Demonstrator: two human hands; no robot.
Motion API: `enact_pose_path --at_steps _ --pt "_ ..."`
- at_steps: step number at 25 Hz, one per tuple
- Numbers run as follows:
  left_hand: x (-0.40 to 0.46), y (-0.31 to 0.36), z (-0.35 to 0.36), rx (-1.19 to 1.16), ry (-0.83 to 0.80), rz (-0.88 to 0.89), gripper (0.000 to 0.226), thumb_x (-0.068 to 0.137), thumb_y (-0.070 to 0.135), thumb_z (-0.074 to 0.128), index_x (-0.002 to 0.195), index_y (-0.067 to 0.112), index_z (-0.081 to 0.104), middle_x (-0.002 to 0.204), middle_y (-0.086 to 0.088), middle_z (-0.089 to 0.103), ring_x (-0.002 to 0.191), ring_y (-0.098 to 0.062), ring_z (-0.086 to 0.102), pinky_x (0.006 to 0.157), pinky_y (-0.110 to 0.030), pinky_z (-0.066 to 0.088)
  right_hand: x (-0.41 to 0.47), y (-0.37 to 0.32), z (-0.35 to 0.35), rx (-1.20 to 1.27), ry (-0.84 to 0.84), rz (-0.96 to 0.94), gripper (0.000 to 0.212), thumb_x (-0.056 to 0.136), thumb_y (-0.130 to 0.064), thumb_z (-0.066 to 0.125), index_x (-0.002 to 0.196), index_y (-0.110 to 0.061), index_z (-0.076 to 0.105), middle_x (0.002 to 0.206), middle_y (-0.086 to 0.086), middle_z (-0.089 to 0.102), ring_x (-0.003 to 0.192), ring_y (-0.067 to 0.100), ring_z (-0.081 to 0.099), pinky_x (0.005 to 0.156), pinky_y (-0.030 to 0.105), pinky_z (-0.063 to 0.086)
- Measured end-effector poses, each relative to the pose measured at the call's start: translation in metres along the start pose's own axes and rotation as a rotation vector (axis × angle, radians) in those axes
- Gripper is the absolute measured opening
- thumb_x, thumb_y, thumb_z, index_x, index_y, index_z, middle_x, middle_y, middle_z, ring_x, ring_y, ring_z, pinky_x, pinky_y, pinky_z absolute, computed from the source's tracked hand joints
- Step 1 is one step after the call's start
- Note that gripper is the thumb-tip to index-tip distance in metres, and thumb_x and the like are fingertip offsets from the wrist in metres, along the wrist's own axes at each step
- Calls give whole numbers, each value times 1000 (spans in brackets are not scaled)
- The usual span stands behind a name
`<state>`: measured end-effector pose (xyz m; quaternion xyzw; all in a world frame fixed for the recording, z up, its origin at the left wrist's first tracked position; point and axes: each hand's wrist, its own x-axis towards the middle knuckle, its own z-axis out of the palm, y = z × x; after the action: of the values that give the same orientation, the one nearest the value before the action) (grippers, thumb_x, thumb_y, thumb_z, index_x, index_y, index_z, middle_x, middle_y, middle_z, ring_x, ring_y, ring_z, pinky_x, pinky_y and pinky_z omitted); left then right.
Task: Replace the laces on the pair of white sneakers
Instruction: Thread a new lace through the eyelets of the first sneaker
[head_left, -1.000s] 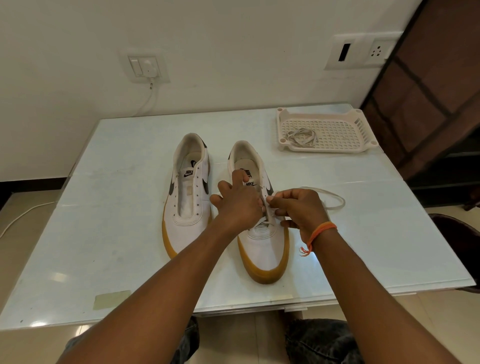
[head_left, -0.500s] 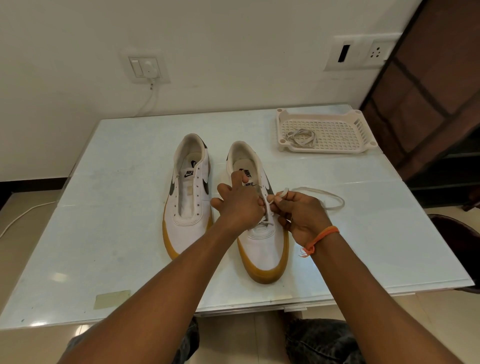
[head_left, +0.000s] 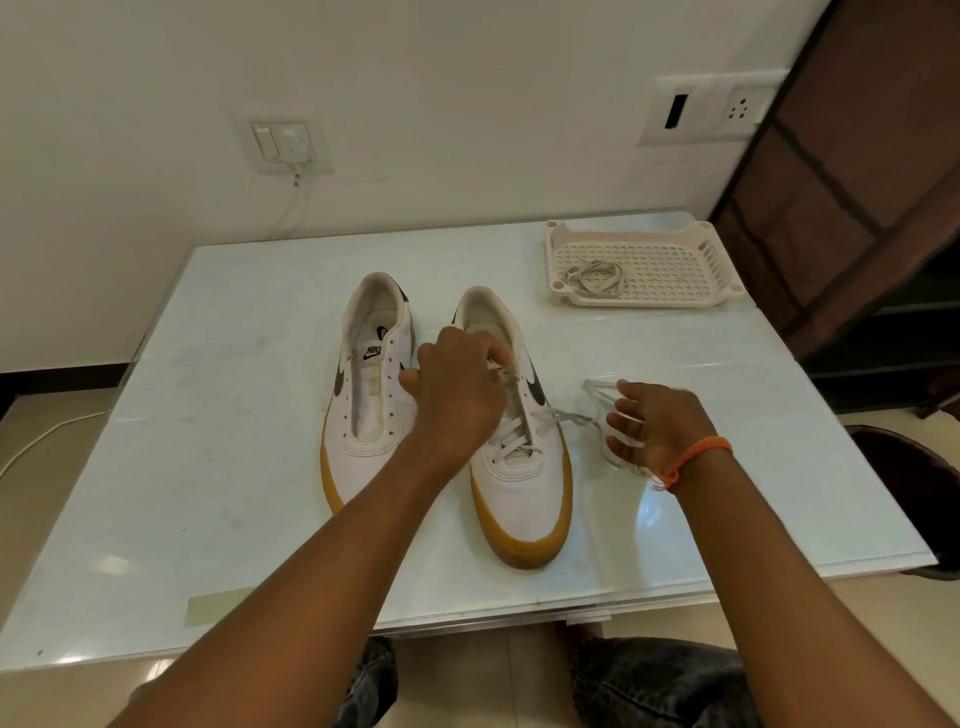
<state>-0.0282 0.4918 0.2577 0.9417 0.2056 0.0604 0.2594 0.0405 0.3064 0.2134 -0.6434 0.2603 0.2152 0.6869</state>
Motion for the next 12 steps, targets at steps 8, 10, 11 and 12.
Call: enact_pose_path --at_steps 8,10,11,12 --pt "-36 5 42 457 -21 417 17 88 21 62 99 28 73 105 1 50 106 -23 40 76 -36 26 16 19 -2 -1278 -30 -362 18 84 -17 68 100 -9 65 101 12 66 90 31 66 80 45 58" --pt "-34 2 44 435 16 412 15 86 21 64 97 26 73 103 1 50 103 -23 39 75 -36 27 24 14 -13 -1238 77 -371 38 77 -26 78 104 -9 58 103 10 61 94 33 63 81 44 56" --pt "-32 2 44 406 7 397 17 88 22 62 101 26 72 105 1 49 105 -23 38 77 -36 29 26 14 -17 -1278 86 -365 44 75 -33 80 104 -11 55 101 8 59 95 32 62 81 41 54" --pt "-30 2 44 384 -12 373 19 90 24 60 107 26 70 109 1 47 107 -23 36 80 -37 29 26 14 -19 -1362 64 -353 46 74 -38 80 102 -13 55 99 7 58 96 30 62 79 37 51"
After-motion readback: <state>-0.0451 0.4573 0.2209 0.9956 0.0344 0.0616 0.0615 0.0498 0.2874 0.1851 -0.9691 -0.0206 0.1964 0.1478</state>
